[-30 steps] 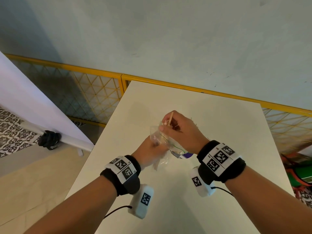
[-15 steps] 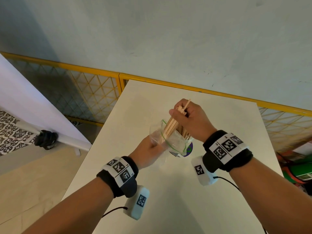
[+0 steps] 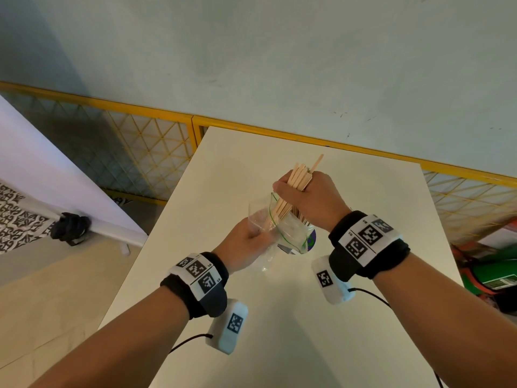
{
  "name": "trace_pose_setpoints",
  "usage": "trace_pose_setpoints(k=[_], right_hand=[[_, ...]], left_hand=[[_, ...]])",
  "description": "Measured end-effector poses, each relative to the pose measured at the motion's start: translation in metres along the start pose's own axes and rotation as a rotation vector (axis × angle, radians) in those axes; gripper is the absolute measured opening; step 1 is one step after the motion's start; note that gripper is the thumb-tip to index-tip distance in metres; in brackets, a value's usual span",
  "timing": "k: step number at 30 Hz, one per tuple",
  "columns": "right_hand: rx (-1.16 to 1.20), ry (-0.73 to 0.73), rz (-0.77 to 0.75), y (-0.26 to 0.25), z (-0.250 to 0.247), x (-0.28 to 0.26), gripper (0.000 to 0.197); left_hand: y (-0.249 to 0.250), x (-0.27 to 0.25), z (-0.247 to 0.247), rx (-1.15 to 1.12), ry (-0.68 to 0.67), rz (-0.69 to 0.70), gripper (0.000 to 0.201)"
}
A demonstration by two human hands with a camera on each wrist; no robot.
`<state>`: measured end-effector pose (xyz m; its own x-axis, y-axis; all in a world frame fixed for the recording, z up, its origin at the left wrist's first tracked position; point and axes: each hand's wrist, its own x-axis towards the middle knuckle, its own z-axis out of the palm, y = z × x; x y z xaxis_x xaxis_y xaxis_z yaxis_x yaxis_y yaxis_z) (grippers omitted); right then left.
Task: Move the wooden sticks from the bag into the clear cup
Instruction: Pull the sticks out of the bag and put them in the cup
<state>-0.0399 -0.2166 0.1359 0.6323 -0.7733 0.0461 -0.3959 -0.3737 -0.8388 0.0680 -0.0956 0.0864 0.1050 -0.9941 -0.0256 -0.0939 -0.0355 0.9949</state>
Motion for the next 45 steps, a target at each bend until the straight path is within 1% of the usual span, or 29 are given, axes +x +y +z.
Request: trace_pose_setpoints(k=[1, 3, 6, 7, 9, 10, 13, 16, 20, 22, 27, 31, 34, 39, 42, 45], right_hand=[[-0.018, -0.001, 0.015, 0.000, 0.000, 0.000, 0.035], [-0.058, -0.050, 0.068, -0.002, 0.000, 0.000, 0.039], [-0.072, -0.100, 0.101, -0.007, -0.005, 0.002, 0.038], [-0.055, -0.087, 0.106, -0.008, -0.007, 0.003, 0.038], [-0.011, -0.042, 0.128, -0.010, -0.012, 0.007, 0.035], [0.008, -0.023, 0.141, -0.011, -0.015, 0.009, 0.034], [0.057, -0.001, 0.165, -0.014, -0.022, 0.014, 0.034], [0.071, 0.040, 0.166, -0.018, -0.027, 0.018, 0.034], [0.105, 0.058, 0.160, -0.025, -0.037, 0.021, 0.021], [0.109, 0.069, 0.156, -0.027, -0.042, 0.023, 0.022], [0.149, 0.149, 0.177, -0.030, -0.059, 0.028, 0.020], [0.162, 0.250, 0.183, -0.028, -0.077, 0.031, 0.021], [0.156, 0.289, 0.182, -0.024, -0.087, 0.034, 0.020], [0.117, 0.352, 0.193, -0.011, -0.100, 0.039, 0.023], [0.038, 0.376, 0.204, 0.000, -0.105, 0.042, 0.025], [-0.114, 0.358, 0.211, 0.009, -0.100, 0.042, 0.030]], left_hand=[[-0.002, 0.000, 0.000, 0.011, 0.004, -0.011, 0.028], [-0.004, -0.001, 0.001, 0.023, 0.000, -0.014, 0.029], [-0.005, 0.000, 0.001, 0.003, -0.004, -0.037, 0.030], [-0.004, 0.000, 0.001, -0.011, 0.003, -0.047, 0.027], [-0.005, 0.000, -0.002, -0.052, 0.018, -0.052, 0.015], [-0.005, -0.001, -0.004, -0.070, 0.024, -0.055, 0.013], [-0.010, -0.002, -0.009, -0.103, 0.043, -0.085, 0.023], [-0.014, -0.002, -0.011, -0.123, 0.074, -0.079, 0.029], [-0.020, -0.001, -0.012, -0.152, 0.072, -0.074, 0.034], [-0.021, 0.000, -0.012, -0.162, 0.065, -0.077, 0.037], [-0.024, 0.004, -0.013, -0.159, 0.063, -0.090, 0.031], [-0.029, 0.006, -0.015, -0.163, 0.079, -0.103, 0.037], [-0.033, 0.009, -0.014, -0.182, 0.098, -0.133, 0.038], [-0.041, 0.010, -0.015, -0.190, 0.112, -0.174, 0.020], [-0.048, 0.008, -0.019, -0.191, 0.148, -0.207, 0.028], [-0.052, 0.006, -0.023, -0.214, 0.180, -0.235, 0.039]])
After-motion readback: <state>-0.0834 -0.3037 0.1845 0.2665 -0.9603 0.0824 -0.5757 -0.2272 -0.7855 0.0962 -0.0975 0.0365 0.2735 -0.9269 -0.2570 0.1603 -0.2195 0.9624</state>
